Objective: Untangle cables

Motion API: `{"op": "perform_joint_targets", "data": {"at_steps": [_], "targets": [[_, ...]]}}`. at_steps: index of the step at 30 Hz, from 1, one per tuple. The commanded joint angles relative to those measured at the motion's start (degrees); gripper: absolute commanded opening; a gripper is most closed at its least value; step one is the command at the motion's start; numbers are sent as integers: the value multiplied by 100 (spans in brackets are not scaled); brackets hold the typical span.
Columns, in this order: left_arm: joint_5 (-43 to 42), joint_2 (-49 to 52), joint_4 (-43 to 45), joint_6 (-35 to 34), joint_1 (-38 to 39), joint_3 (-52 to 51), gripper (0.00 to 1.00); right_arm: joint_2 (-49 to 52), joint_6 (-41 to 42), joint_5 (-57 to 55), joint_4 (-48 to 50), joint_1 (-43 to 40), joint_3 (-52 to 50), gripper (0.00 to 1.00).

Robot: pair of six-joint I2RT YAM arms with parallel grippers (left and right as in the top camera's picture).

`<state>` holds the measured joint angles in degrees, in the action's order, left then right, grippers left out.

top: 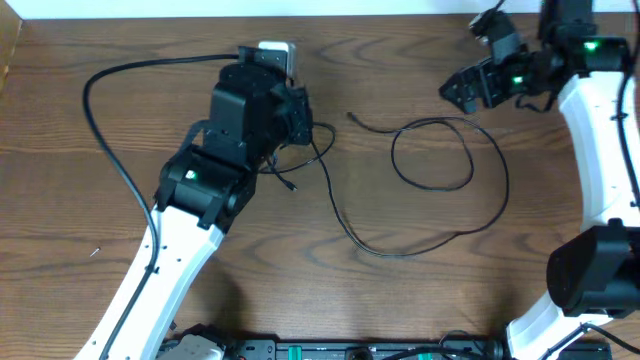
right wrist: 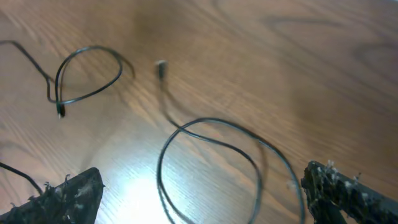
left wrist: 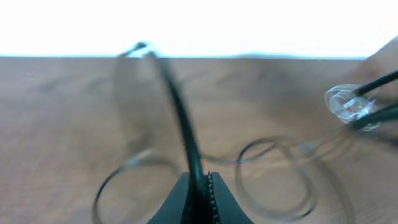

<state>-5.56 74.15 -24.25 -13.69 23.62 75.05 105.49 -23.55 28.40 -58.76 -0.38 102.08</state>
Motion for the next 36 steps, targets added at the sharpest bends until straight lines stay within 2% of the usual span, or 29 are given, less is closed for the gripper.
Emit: {"op": "perform_joint_targets", "data": {"at_steps": [1, 4, 8, 17, 23, 25, 30, 36], "targets": [[-610, -162, 376, -35, -9, 44, 8, -35, -96, -127, 35, 61, -146, 99], [-905, -160, 879, -35, -9, 44, 8, -35, -92, -122, 28, 96, -286, 99], [-894, -173, 1405, -35, -22, 44, 8, -35, 31, -133, 72, 125, -566, 99], [-909, -232, 1834, -59, -518, 48, 8, -35, 538, -184, 223, 197, -1156, 94], [-2033, 160, 1733, -111, -439, 46, 8, -35, 542, -83, 332, 557, -1217, 97], [-2234, 385, 1685, -382, -341, 46, 8, -37, 909, -111, 584, 535, -1213, 99], [-2391, 1113, 2033, -682, 177, 46, 8, -39, 1720, -105, 1102, -111, -1051, 99], [-2398, 2149, 3458, -680, 1080, 46, 8, -76, 2269, -52, 1180, -1252, -636, 99]]}}
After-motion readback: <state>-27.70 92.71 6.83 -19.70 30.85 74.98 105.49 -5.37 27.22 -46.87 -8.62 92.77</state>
